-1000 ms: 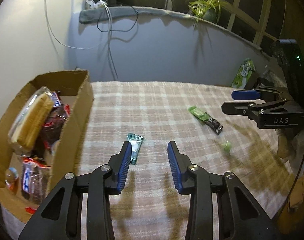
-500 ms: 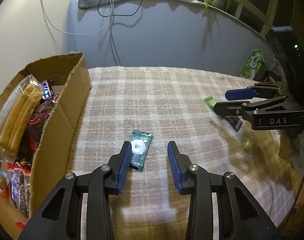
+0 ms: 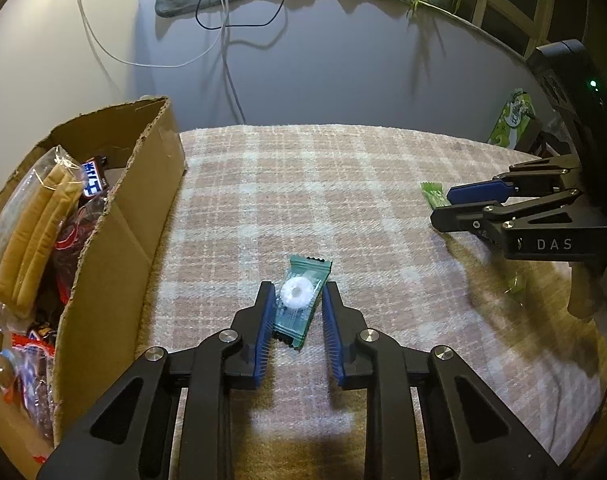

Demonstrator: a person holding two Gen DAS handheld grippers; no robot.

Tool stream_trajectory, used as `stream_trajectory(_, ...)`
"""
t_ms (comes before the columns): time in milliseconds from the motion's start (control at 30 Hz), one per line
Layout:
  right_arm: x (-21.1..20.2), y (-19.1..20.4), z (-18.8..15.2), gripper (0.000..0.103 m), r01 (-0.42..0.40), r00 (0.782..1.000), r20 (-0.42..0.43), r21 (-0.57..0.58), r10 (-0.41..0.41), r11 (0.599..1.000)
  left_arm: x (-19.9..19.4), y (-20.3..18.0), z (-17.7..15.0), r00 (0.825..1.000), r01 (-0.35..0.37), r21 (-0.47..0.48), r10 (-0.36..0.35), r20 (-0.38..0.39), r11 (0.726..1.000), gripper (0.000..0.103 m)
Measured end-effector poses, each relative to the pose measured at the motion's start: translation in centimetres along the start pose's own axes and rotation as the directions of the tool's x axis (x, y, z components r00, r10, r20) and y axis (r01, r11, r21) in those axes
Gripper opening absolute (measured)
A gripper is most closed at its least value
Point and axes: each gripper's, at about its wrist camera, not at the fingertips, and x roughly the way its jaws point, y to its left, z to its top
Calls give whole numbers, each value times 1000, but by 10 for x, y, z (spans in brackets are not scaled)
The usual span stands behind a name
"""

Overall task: Organize snacks
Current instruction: 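Grasp the green mint packet with the left tool while the right tool grasps the green candy, then lift both held snacks and carry them toward the cardboard box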

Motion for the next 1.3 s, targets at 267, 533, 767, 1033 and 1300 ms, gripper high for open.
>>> stream_trajectory(267,7,6,7,33,20,1000,-16,-23,-20,1000,1,0,1,1000,-1,6,1,2,1000,16)
stream_trajectory(533,4,6,3,24,21,1000,-1,-20,-21,1000,-2,3,1,1000,7,-16,-7,12,1000,14)
stream_trajectory(767,1,4,-3,24,8,1000,5,-14,-8,1000,-4,5,1,1000,10,-24,-9,15,1000,13)
stream_trajectory(1033,6,6,8,43,32,999,5,-20,-32,999,-4,5,0,1000,11,-23,-10,16,1000,13)
stream_trajectory(1300,10,13,10,22,32,999,-6,-42,-32,999,-6,6,-1,1000,14,-34,-13,23,999,12)
